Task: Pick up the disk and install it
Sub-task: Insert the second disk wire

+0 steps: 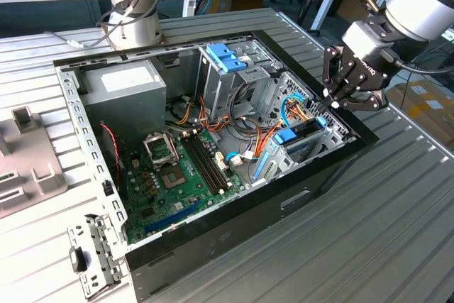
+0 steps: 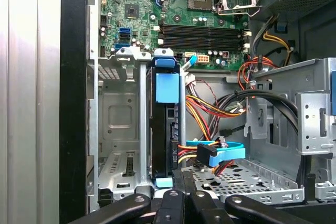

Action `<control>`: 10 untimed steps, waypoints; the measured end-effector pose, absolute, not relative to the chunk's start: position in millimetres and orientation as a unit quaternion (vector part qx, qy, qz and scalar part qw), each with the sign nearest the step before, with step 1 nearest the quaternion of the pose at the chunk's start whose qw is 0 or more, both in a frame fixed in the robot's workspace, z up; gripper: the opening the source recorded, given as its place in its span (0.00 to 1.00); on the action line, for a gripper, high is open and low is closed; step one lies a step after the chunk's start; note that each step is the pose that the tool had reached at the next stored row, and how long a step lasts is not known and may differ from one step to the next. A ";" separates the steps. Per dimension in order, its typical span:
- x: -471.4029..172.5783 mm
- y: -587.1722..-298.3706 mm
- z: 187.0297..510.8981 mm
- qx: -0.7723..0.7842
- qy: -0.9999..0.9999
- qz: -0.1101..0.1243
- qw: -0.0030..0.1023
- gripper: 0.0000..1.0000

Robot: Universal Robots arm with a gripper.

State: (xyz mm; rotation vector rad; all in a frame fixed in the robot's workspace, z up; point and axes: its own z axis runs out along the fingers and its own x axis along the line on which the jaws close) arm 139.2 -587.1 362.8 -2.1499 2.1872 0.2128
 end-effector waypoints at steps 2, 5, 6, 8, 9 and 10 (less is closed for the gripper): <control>139.3 -587.1 362.8 -0.699 0.711 0.069 0.034 0.11; 139.3 -587.1 362.8 -0.699 0.711 0.069 0.034 0.11; 139.4 -587.1 362.8 -0.699 0.711 0.069 0.034 0.11; 139.4 -587.1 362.8 -0.699 0.711 0.069 0.034 0.24; 139.5 -587.1 362.8 -0.699 0.711 0.069 0.034 0.24; 139.5 -587.1 362.8 -0.699 0.711 0.069 0.034 0.30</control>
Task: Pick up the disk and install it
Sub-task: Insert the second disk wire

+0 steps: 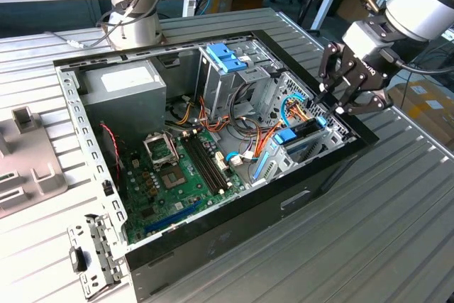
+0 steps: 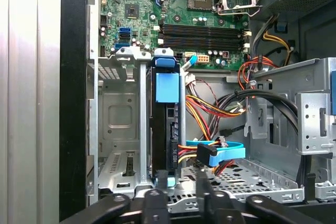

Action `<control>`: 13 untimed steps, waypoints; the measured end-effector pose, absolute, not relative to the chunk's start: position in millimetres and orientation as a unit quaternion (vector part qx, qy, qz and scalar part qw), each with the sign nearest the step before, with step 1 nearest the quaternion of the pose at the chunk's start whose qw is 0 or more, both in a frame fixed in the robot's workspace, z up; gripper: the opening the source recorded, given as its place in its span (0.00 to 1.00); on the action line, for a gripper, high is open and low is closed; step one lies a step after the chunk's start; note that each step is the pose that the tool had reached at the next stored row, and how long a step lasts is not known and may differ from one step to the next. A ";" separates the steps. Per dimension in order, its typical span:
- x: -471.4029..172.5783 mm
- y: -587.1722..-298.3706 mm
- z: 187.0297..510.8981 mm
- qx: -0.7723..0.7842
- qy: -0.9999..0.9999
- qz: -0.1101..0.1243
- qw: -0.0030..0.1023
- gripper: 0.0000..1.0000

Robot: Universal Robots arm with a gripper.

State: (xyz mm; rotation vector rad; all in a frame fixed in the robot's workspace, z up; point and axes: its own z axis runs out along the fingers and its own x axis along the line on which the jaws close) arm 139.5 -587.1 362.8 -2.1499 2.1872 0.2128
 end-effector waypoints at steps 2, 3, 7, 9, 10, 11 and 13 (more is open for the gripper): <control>139.5 -587.1 362.8 -0.699 0.711 0.069 0.034 0.42; 139.6 -587.0 362.8 -0.699 0.711 0.069 0.034 0.42; 139.5 -581.0 364.2 -0.699 0.711 0.069 0.034 0.42; 139.5 -576.9 364.8 -0.699 0.711 0.069 0.034 0.42; 139.5 -575.1 365.0 -0.699 0.711 0.069 0.034 0.42; 139.4 -573.5 365.3 -0.699 0.711 0.069 0.034 0.42; 137.9 -572.0 365.8 -0.699 0.711 0.069 0.034 0.42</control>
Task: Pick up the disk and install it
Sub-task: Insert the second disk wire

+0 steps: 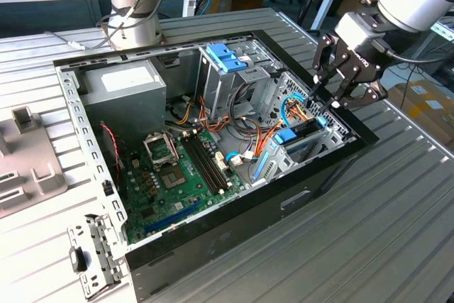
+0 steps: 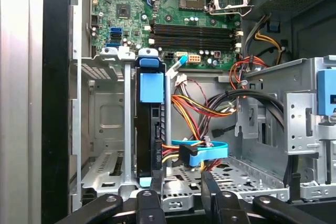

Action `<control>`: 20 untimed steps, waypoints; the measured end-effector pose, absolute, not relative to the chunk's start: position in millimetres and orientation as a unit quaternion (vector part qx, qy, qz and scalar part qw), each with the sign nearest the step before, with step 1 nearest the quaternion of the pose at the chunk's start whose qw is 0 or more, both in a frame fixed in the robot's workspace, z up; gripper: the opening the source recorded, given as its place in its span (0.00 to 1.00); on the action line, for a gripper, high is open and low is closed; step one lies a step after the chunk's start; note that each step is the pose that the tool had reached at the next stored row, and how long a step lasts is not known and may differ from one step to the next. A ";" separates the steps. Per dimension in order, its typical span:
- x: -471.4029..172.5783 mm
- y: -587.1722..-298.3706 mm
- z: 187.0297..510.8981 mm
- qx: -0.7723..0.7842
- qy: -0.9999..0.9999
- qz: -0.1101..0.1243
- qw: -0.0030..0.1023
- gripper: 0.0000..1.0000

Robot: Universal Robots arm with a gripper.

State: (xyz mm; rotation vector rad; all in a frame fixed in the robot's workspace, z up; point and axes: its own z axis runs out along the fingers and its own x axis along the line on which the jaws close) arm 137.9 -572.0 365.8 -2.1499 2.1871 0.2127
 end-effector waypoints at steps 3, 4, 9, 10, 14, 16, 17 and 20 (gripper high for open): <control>134.0 -571.8 365.8 -0.699 0.711 0.069 0.034 0.42; 132.0 -571.8 365.9 -0.699 0.711 0.069 0.034 0.42; 121.6 -571.8 365.8 -0.699 0.711 0.069 0.034 0.42; 120.6 -571.8 365.8 -0.699 0.711 0.069 0.034 0.42; 120.0 -571.8 364.1 -0.699 0.711 0.069 0.034 0.42; 119.9 -571.8 363.2 -0.699 0.711 0.069 0.034 0.42; 119.9 -571.8 363.0 -0.699 0.711 0.069 0.034 0.42; 119.9 -571.8 362.9 -0.699 0.711 0.069 0.034 0.42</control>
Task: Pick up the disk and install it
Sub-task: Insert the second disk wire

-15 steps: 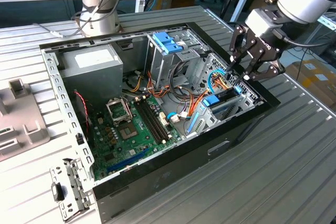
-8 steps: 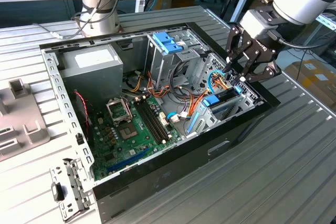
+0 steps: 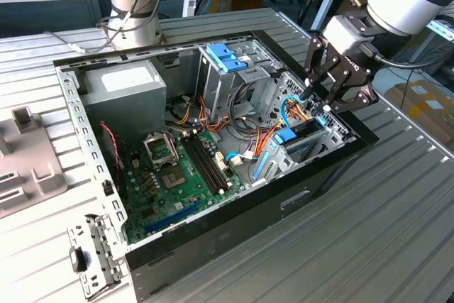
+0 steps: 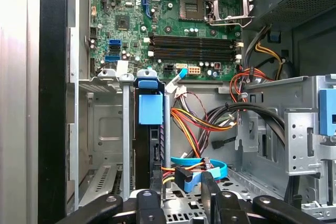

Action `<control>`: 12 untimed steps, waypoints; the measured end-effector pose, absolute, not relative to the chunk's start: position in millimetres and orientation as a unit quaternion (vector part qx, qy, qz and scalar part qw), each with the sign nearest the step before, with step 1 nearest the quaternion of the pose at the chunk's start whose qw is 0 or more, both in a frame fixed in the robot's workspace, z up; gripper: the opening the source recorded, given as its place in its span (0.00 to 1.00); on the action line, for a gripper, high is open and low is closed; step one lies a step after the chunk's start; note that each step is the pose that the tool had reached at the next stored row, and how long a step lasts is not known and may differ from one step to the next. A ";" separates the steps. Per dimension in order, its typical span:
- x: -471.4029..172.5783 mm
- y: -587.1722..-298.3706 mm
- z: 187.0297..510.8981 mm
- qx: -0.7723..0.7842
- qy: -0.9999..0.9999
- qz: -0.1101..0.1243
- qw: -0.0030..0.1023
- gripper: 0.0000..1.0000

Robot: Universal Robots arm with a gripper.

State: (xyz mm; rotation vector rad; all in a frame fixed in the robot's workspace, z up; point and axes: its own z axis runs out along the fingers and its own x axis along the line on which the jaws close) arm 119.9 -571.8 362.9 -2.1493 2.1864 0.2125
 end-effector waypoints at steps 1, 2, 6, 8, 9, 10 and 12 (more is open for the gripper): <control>119.9 -571.8 362.9 -0.699 0.711 0.069 0.034 0.42; 119.9 -571.8 362.9 -0.699 0.711 0.069 0.034 0.42; 119.9 -571.8 362.9 -0.699 0.711 0.069 0.034 0.27; 119.9 -571.8 362.9 -0.699 0.711 0.069 0.034 0.16; 119.9 -571.8 362.9 -0.699 0.711 0.069 0.034 0.16; 119.9 -571.8 362.9 -0.699 0.711 0.069 0.034 0.16; 119.9 -571.8 362.9 -0.699 0.711 0.069 0.034 0.16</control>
